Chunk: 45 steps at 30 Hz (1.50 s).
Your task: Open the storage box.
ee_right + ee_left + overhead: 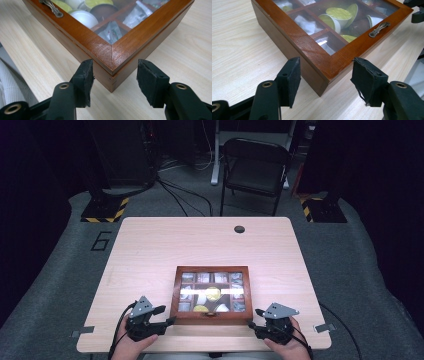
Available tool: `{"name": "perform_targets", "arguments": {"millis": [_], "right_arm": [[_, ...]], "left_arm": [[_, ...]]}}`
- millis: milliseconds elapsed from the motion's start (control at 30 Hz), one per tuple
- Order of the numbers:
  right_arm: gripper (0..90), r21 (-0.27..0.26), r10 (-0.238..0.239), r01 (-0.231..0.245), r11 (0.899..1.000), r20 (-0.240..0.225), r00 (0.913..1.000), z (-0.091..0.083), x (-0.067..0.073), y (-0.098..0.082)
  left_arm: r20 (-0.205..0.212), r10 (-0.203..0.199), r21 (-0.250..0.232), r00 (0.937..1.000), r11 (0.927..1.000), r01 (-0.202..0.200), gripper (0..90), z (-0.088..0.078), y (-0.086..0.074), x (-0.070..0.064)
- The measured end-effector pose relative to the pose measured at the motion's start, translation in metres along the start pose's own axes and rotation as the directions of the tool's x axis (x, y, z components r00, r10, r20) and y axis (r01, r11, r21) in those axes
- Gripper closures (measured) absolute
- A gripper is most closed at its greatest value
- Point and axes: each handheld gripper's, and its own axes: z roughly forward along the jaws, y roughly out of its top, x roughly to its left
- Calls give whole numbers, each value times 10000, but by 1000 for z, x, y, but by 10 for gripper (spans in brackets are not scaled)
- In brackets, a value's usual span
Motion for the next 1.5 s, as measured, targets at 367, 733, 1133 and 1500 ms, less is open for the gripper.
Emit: {"name": "perform_targets", "arguments": {"millis": [367, 733, 1133, 1500], "right_arm": [[580, 380, -77, 83, 9992, -158, 9998, 6, -1, -1], [611, 178, -12, 16, 9998, -240, 9997, 3, -1, 2], [617, -518, 315, -328, 9981, -256, 9992, -6, -3, 8], [618, -727, 472, -496, 9961, -343, 9983, -8, -6, 9]], "left_arm": [[-31, 62, -28, 10000, 10000, -62, 413, -1, 0, 1], [76, 41, -133, 10000, 9999, -40, 419, -3, 0, -2], [98, 502, 339, 9987, 9981, -505, 430, 4, -1, -11], [-113, 222, -11, 9997, 9998, -223, 490, 14, 9, -8]]}}
